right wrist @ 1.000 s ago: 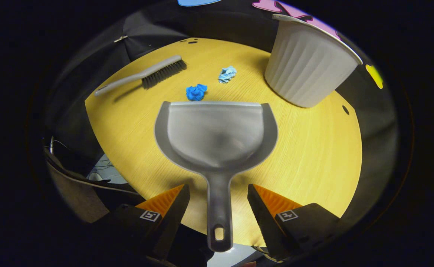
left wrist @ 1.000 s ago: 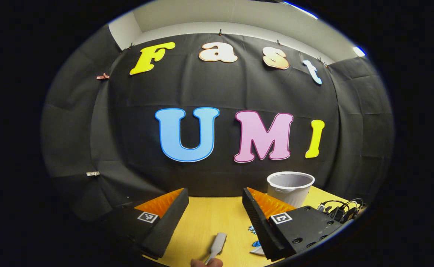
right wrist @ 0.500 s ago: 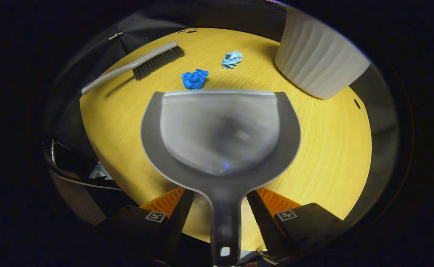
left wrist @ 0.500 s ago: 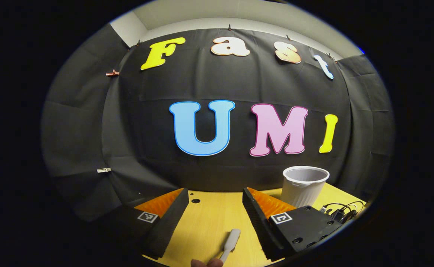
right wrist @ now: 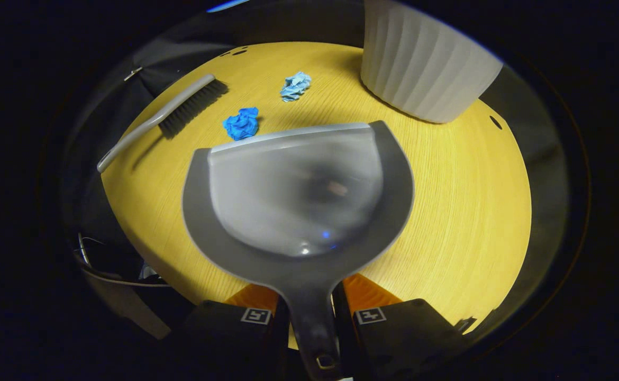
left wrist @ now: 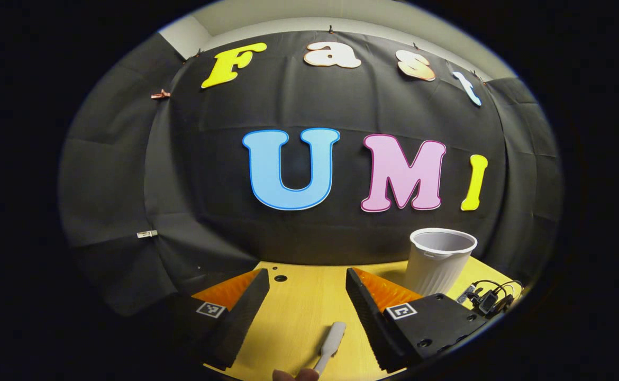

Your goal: Pick up the small broom and dustpan from the desktop, sweep the trash into the dustpan with the broom, and then empty the trash into the garbage bin.

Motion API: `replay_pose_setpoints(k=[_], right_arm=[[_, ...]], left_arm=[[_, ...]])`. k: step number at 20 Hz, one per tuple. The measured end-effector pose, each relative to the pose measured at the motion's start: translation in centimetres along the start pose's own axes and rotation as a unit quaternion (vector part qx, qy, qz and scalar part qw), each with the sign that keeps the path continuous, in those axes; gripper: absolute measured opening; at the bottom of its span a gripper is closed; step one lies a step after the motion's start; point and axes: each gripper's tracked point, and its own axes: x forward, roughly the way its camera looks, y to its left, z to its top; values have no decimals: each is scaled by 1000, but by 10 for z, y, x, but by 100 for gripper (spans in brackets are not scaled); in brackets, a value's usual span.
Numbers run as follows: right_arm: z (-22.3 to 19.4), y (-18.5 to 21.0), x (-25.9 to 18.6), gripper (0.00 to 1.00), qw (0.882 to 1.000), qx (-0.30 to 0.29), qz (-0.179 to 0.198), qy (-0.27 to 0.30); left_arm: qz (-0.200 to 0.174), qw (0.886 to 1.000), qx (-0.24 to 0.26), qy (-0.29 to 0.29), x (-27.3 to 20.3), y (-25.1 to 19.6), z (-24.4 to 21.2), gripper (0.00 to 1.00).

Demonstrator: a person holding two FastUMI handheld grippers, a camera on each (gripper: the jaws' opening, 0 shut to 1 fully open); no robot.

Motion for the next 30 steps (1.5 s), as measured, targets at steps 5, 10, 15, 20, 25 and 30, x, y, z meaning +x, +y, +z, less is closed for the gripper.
replay_pose_setpoints(k=[5,10,15,20,25,30], right_arm=[[-4,4,-2,37,1000,-15,2,-20],[-12,7,-24,37,998,-48,13,-26],[-16,3,-34,37,998,-62,15,-28],[-21,4,-42,37,998,-55,24,-33],[-22,1,-46,37,998,-53,27,-32],[-19,7,-48,37,997,-43,45,-34]], left_arm=[[-3,1000,2,30,9,-1,-25,94],[-35,997,19,71,16,-12,-56,94],[-94,980,60,163,24,-41,-124,94],[-141,943,111,282,26,-56,-212,93],[-131,916,103,366,29,-49,-273,88],[-116,896,116,413,36,-34,-309,87]])
